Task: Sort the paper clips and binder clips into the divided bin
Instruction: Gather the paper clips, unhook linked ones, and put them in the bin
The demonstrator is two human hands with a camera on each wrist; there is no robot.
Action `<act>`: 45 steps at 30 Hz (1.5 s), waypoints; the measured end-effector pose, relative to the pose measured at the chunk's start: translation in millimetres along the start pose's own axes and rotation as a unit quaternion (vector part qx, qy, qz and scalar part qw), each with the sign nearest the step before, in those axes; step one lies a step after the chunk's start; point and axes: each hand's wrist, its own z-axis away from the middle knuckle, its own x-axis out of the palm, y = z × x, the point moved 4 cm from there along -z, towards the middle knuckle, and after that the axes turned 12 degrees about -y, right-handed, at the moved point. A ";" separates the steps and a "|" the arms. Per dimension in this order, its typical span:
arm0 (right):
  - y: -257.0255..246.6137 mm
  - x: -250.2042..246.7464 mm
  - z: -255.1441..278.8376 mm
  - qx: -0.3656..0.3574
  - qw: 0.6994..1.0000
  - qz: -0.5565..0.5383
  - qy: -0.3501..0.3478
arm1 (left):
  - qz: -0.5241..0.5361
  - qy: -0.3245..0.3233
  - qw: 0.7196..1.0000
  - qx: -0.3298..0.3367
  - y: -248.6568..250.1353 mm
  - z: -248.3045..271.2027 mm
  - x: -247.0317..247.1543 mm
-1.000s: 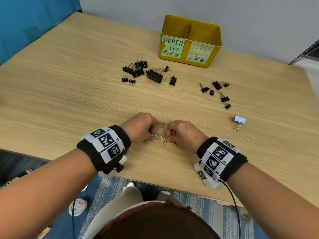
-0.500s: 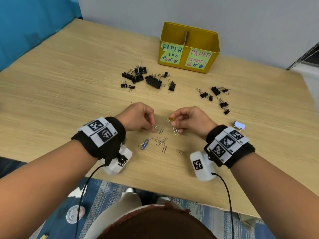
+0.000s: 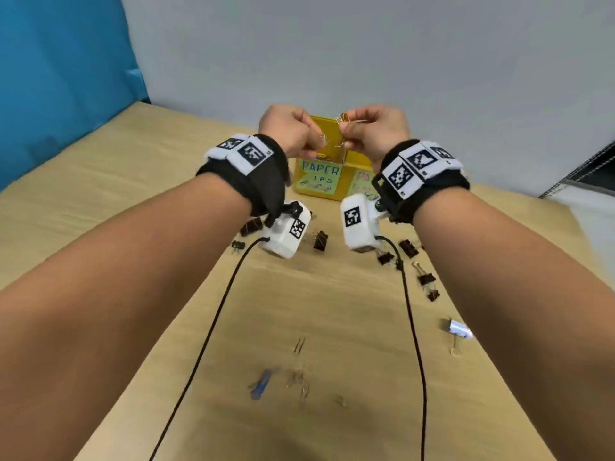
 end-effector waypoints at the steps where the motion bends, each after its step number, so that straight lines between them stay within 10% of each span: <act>1: 2.3 0.9 -15.7 0.007 1.000 0.016 0.016 | -0.018 0.011 1.000 -0.006 0.9 -14.6 1.4; 8: 37.9 13.1 -63.6 0.082 0.985 0.150 0.014 | -0.251 0.024 0.967 -0.025 -14.5 -57.9 8.6; 14: 29.3 11.8 3.1 -0.039 0.972 0.230 0.016 | -0.284 0.012 0.958 0.026 -29.4 7.9 7.1; 20: 88.6 51.5 135.2 0.021 0.887 0.349 -0.302 | -0.357 -0.150 0.920 -0.062 -92.1 127.0 30.0; 26: 121.3 74.6 204.3 0.019 0.831 0.416 -0.368 | -0.404 -0.232 0.872 -0.154 -138.1 195.9 38.0; 38: 133.6 90.4 219.0 0.035 0.824 0.460 -0.329 | -0.447 -0.173 0.872 -0.099 -145.2 227.7 44.1; 45: 127.5 83.7 245.7 0.045 0.868 0.384 -0.313 | -0.445 -0.184 0.872 -0.082 -147.5 235.2 50.3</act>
